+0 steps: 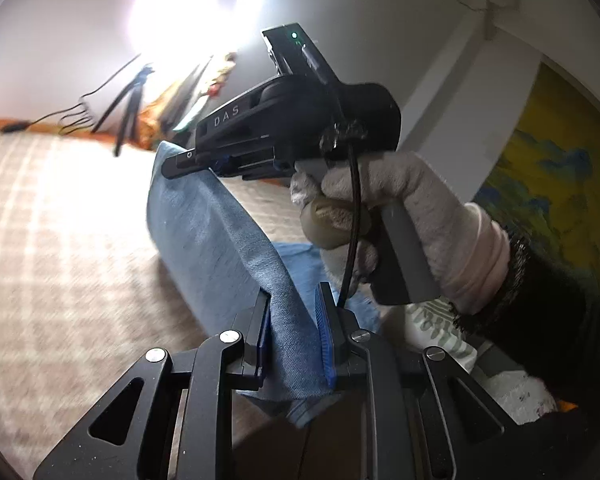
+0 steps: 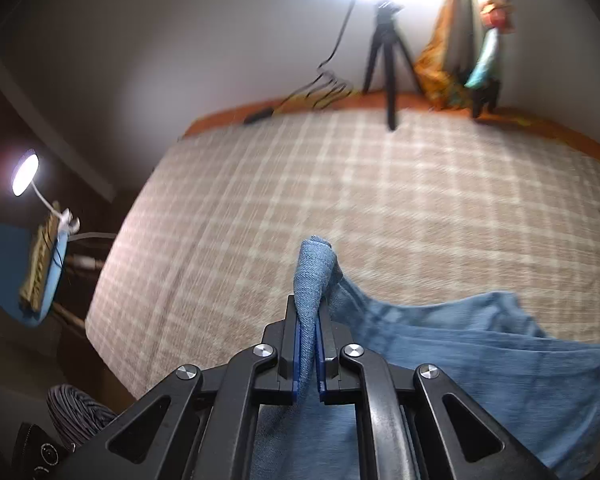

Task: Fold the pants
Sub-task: 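Lift the folded jeans edge with the left gripper while the right gripper holds its edge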

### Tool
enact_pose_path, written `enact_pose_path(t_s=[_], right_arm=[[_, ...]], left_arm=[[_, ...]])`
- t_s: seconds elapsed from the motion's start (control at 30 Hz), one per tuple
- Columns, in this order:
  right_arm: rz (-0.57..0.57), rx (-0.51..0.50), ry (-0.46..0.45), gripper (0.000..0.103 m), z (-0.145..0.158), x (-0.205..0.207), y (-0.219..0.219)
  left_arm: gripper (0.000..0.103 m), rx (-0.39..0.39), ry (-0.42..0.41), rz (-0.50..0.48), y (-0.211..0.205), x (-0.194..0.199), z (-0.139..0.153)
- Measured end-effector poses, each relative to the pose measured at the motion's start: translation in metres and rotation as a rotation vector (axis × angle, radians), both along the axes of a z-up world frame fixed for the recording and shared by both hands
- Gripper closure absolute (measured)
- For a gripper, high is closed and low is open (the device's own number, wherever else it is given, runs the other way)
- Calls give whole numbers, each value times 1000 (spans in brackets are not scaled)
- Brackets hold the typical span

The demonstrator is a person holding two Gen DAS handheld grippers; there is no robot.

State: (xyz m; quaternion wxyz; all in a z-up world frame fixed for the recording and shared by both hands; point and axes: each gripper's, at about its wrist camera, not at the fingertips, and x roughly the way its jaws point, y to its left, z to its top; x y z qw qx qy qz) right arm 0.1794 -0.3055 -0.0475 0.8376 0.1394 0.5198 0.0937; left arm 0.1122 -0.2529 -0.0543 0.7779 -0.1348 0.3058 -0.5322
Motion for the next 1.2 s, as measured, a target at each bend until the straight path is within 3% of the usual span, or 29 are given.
enact_pose_path(t_s=[0.33,0.63,1.2], right_arm=[[-146,27,-101,100,23,-42,-92],[-300,10,-132,100,28,-83,-177],[-476,-22,-79,101,-15,-130,-293]], left_arm=[[86,-7,-57,-141,-73,-8,13],[86,21,-83,-269,-144,-22,17],[86,107,-74,-414,-234,-44,-4]])
